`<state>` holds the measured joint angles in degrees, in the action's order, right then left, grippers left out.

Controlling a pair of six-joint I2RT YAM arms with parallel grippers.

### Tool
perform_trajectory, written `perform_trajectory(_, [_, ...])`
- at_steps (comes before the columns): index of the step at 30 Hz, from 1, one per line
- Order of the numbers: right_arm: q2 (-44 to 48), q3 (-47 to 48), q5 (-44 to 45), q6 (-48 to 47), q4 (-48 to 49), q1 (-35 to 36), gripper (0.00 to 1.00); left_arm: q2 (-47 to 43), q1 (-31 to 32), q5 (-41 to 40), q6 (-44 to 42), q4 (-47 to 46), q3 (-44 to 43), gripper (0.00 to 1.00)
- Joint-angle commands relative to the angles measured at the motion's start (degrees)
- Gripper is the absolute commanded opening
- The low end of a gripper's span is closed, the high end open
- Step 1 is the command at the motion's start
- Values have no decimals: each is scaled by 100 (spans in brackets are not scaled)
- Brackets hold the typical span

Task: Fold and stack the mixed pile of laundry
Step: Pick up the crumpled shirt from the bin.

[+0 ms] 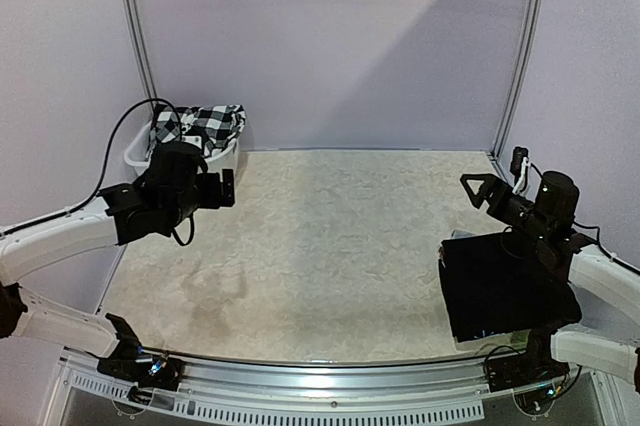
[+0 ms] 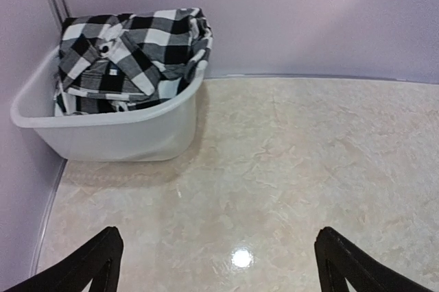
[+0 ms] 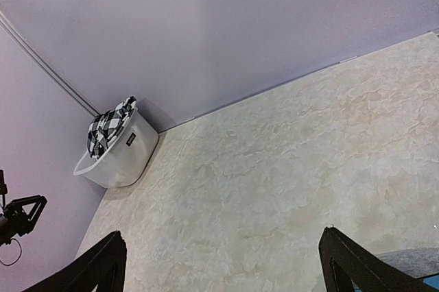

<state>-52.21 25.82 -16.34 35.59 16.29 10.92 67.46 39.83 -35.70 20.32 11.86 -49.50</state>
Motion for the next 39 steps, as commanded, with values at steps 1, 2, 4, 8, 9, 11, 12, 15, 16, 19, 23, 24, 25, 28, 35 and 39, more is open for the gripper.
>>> perform_trajectory(1, [2, 184, -90, 203, -507, 17, 99, -400, -165, -638, 157, 712, -14, 99])
perform_trajectory(2, [-13, 243, -68, 206, -667, 21, 99, -444, -226, -647, 176, 783, -56, 100])
perform_trajectory(4, [-50, 295, 9, 207, -901, 23, 99, -468, -416, -621, 295, 949, -166, 100])
perform_trajectory(8, [-47, 299, 231, 247, -1230, 32, 99, -246, -976, -83, 596, 1249, -565, 100])
perform_trajectory(9, [-40, 267, 272, 234, -1227, 33, 99, -153, -1063, 36, 592, 1263, -673, 99])
perform_trajectory(11, [-27, 202, 382, 229, -1236, 35, 99, 75, -1197, 119, 577, 1348, -953, 100])
perform_trajectory(12, [-27, 200, 422, 205, -1258, 34, 99, 206, -1262, 135, 590, 1400, -1113, 99])
perform_trajectory(15, [-44, 222, 532, 137, -1383, 33, 99, 689, -1621, 432, 673, 1471, -1573, 99])
perform_trajectory(16, [-52, 229, 562, 96, -1403, 38, 99, 865, -1760, 598, 700, 1439, -1720, 99])
perform_trajectory(19, [-61, 231, 575, 46, -1426, 39, 99, 1417, -2081, 1100, 767, 1309, -2167, 96])
perform_trajectory(23, [-122, 254, 597, -7, -1491, 35, 99, 2246, -2241, 1555, 713, 1272, -2987, 89])
perform_trajectory(24, [-138, 270, 631, -19, -1550, 39, 99, 2475, -2247, 1640, 667, 1303, -3229, 87])
perform_trajectory(25, [-161, 274, 665, -39, -1589, 38, 99, 2679, -2247, 1712, 626, 1346, -3461, 85])
perform_trajectory(28, [-209, 254, 726, -52, -1616, 35, 99, 3305, -2251, 1799, 493, 1464, -4091, 81])
perform_trajectory(35, [-457, 317, 648, -63, -1603, 38, 99, 4579, -2252, 1781, 283, 1938, -5350, 60])
perform_trajectory(39, [-598, 344, 649, -70, -1594, 36, 99, 4953, -2316, 1712, 191, 2076, -5681, 49])
